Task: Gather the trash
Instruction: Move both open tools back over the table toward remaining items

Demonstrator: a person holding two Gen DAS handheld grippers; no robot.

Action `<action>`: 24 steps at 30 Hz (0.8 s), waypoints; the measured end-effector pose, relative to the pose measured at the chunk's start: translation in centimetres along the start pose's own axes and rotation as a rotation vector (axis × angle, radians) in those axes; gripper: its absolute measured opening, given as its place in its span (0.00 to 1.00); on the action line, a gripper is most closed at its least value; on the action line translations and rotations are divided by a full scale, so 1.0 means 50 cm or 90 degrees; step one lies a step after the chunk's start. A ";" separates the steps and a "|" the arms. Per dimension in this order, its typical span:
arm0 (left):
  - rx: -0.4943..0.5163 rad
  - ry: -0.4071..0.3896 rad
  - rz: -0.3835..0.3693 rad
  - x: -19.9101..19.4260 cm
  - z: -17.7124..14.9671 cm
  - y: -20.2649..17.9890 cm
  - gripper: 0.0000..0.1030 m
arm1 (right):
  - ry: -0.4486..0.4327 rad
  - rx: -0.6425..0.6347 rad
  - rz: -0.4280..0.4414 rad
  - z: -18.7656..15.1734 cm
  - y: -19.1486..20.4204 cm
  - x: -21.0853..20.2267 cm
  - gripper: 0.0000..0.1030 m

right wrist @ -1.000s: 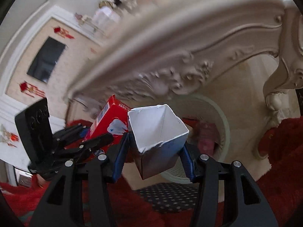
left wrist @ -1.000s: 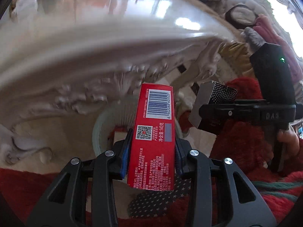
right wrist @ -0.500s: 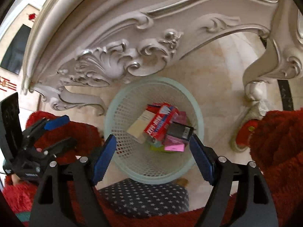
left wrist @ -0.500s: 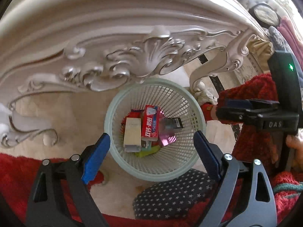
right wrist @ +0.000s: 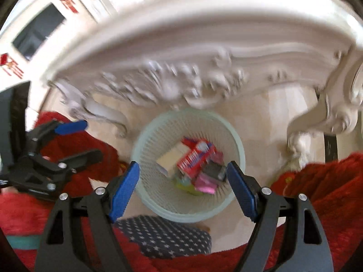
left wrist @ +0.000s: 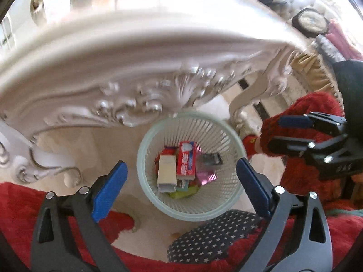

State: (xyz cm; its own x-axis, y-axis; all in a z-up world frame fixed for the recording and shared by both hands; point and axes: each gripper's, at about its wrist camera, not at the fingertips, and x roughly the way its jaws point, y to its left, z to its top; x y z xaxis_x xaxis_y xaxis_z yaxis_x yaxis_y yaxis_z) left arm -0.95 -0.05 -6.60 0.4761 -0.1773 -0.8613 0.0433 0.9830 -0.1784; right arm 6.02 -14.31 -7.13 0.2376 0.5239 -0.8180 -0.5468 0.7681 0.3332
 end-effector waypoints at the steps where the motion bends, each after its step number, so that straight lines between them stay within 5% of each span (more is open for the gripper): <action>1: -0.001 -0.016 -0.011 -0.026 0.007 -0.002 0.91 | -0.026 -0.004 0.013 0.010 0.007 -0.027 0.73; 5: 0.007 -0.097 -0.024 -0.147 0.084 -0.001 0.91 | -0.145 -0.021 0.027 0.092 0.003 -0.139 0.73; 10: 0.047 -0.206 0.064 -0.202 0.267 0.012 0.91 | -0.260 -0.035 -0.032 0.249 -0.050 -0.181 0.88; 18: -0.029 -0.220 0.148 -0.028 0.623 0.083 0.91 | -0.289 0.001 -0.101 0.565 -0.154 -0.065 0.88; 24: -0.048 -0.191 0.157 0.089 0.748 0.110 0.91 | -0.249 0.028 -0.085 0.687 -0.200 0.013 0.88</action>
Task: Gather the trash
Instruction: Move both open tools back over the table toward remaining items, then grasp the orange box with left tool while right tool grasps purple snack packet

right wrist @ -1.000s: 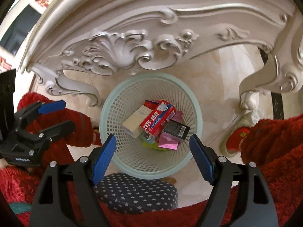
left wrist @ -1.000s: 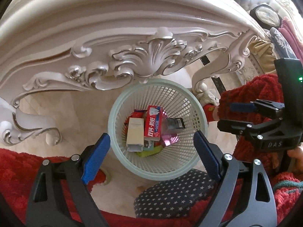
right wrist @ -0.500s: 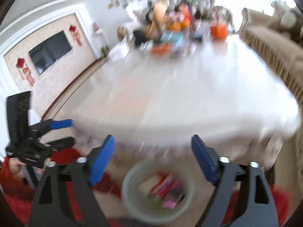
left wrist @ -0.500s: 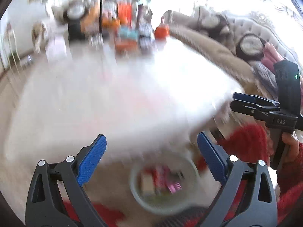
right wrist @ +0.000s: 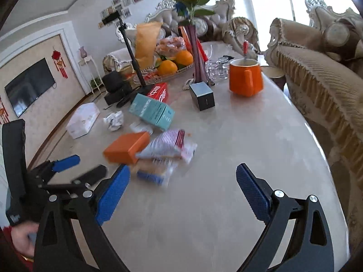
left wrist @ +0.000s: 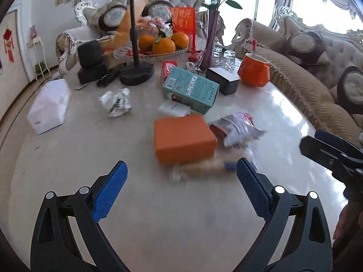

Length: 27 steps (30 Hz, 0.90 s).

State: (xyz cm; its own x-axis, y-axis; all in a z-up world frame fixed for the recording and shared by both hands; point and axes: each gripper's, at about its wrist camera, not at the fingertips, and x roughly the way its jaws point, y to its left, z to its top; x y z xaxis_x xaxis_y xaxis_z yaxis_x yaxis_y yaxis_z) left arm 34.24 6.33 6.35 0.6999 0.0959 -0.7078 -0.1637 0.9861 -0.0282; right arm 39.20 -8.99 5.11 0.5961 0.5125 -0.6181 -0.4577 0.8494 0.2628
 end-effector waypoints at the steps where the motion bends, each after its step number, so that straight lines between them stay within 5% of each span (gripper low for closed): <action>1: -0.001 0.004 0.001 0.015 0.008 0.000 0.91 | 0.007 0.000 0.000 0.008 -0.001 0.017 0.88; 10: 0.014 0.039 0.030 0.098 0.040 0.006 0.91 | 0.069 0.002 -0.010 0.049 0.016 0.124 0.88; 18: 0.035 0.068 0.049 0.144 0.054 0.019 0.91 | 0.159 -0.033 -0.081 0.059 0.048 0.214 0.88; 23: 0.053 0.100 0.062 0.182 0.057 0.022 0.91 | 0.170 -0.040 -0.065 0.053 0.039 0.229 0.86; 27: 0.001 0.107 0.045 0.191 0.040 0.054 0.89 | 0.162 -0.037 -0.045 0.051 0.028 0.214 0.62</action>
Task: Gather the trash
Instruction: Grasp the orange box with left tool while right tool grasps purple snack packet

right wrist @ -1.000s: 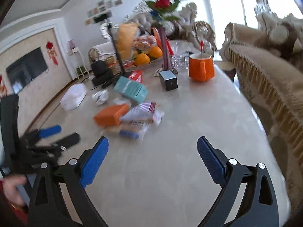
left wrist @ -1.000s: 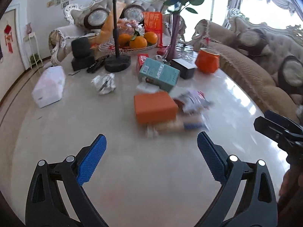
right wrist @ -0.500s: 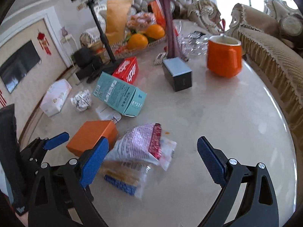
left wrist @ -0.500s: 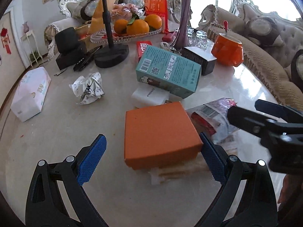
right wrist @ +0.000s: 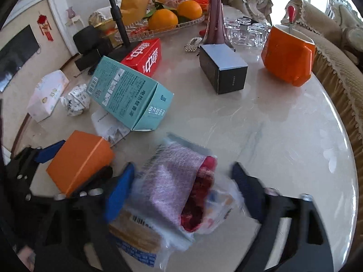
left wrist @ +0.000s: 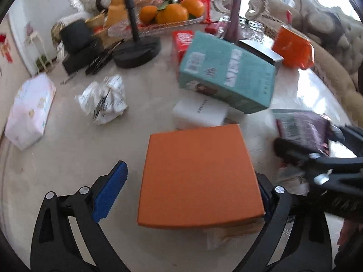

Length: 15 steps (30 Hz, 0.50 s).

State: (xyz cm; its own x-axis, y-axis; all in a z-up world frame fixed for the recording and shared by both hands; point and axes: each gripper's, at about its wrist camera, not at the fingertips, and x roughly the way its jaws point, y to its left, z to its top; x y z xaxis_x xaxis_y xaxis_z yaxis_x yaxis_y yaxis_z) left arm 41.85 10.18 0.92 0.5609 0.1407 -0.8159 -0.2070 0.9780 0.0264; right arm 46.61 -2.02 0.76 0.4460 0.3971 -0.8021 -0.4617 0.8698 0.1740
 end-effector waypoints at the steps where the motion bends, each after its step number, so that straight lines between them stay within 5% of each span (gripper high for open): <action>1: -0.005 -0.005 -0.002 -0.003 -0.002 0.006 0.80 | 0.000 0.002 0.011 0.000 -0.004 -0.001 0.57; 3: -0.007 -0.010 0.004 -0.010 -0.004 0.020 0.69 | -0.002 0.003 0.028 -0.008 -0.012 -0.010 0.50; 8: -0.027 -0.014 -0.019 -0.035 -0.005 0.058 0.69 | -0.057 0.018 0.049 -0.016 -0.025 -0.056 0.49; 15: -0.005 -0.123 -0.047 -0.221 -0.060 0.107 0.69 | -0.132 0.017 0.084 -0.054 -0.034 -0.206 0.49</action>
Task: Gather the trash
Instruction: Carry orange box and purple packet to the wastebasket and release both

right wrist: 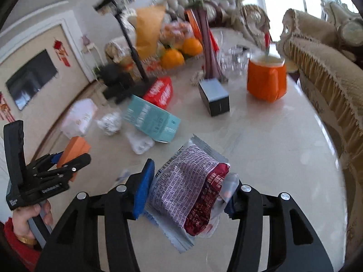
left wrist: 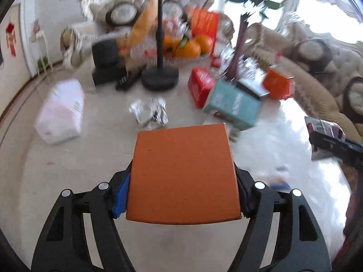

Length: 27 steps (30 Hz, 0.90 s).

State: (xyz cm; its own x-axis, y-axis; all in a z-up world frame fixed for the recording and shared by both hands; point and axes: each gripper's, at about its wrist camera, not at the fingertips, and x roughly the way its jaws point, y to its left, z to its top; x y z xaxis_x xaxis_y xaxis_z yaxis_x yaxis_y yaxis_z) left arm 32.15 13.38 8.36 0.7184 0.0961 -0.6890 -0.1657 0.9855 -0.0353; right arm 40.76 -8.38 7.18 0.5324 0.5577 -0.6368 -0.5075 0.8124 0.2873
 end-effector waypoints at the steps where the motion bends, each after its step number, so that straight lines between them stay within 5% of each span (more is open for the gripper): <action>1: 0.011 -0.010 -0.003 -0.029 -0.010 -0.001 0.69 | -0.009 -0.004 0.015 -0.021 0.008 -0.034 0.49; 10: 0.068 -0.026 -0.113 -0.302 -0.254 -0.047 0.69 | -0.009 -0.009 0.101 -0.278 0.085 -0.235 0.49; 16: 0.059 0.062 -0.199 -0.412 -0.463 -0.107 0.69 | 0.065 0.001 0.145 -0.443 0.153 -0.335 0.49; 21: 0.078 0.161 -0.200 -0.375 -0.606 -0.161 0.69 | 0.161 0.020 0.159 -0.558 0.183 -0.327 0.49; 27: 0.102 0.247 -0.170 -0.244 -0.712 -0.190 0.69 | 0.276 0.025 0.084 -0.671 0.157 -0.196 0.49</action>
State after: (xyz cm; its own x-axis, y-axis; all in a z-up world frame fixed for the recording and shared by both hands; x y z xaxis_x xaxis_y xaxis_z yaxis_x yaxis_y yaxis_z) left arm 0.91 -2.12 -8.67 0.4121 -0.1914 -0.8908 0.1176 0.9807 -0.1563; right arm 8.81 -13.20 -8.34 0.1277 0.5411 -0.8312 -0.5219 0.7493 0.4076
